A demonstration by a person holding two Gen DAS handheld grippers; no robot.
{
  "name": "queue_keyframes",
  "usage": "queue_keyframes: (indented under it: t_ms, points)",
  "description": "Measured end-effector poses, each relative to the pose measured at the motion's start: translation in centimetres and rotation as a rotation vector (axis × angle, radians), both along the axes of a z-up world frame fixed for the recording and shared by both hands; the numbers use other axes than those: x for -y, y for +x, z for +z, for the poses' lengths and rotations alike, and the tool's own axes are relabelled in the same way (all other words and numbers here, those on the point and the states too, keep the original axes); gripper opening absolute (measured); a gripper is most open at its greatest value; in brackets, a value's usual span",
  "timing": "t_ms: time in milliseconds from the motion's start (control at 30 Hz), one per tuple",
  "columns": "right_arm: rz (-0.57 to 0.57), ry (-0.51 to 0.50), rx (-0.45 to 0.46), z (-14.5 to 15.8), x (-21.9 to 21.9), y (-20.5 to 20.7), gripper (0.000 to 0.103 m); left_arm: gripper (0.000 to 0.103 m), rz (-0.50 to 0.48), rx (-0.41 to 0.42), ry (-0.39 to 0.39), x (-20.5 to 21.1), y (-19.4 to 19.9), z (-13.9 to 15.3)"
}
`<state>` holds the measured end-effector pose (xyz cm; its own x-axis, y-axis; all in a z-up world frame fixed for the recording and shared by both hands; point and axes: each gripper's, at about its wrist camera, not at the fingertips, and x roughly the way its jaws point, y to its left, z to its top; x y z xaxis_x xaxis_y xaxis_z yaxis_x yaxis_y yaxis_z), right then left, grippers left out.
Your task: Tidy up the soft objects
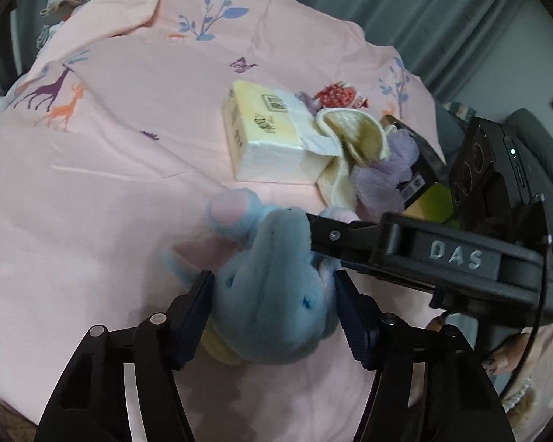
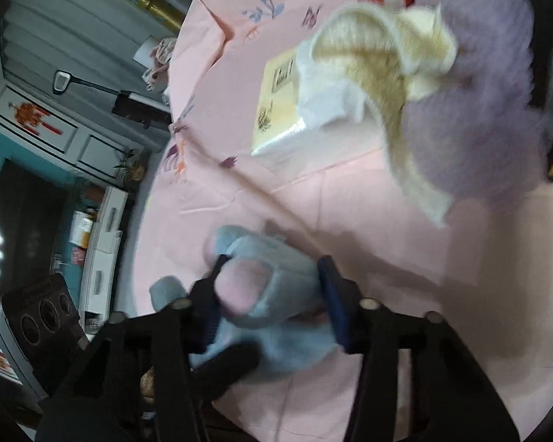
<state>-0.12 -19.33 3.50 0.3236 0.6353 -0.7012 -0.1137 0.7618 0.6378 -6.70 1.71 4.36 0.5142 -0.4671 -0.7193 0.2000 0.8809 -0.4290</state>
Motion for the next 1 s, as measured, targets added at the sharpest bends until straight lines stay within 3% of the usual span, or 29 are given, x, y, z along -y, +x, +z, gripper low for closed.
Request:
queue_keyframes:
  t_ms: [267,533,700,1000]
  points:
    - [-0.059,-0.054,0.180,5.7,2.1,-2.1,0.043,0.064,-0.066,0.151,-0.043,2.2,-0.8,4.4]
    - [-0.226,-0.066,0.341,10.9,9.5,-4.0,0.043,0.064,-0.181,0.318,-0.051,9.6,-1.0,9.4]
    - [-0.343,-0.124,0.403,12.5,14.5,-5.6,0.043,0.064,-0.286,0.324,-0.080,14.9,-0.4,10.7]
    - [-0.605,-0.108,0.402,12.3,23.9,-7.9,0.043,0.064,-0.480,0.356,-0.072,25.2,0.2,11.7]
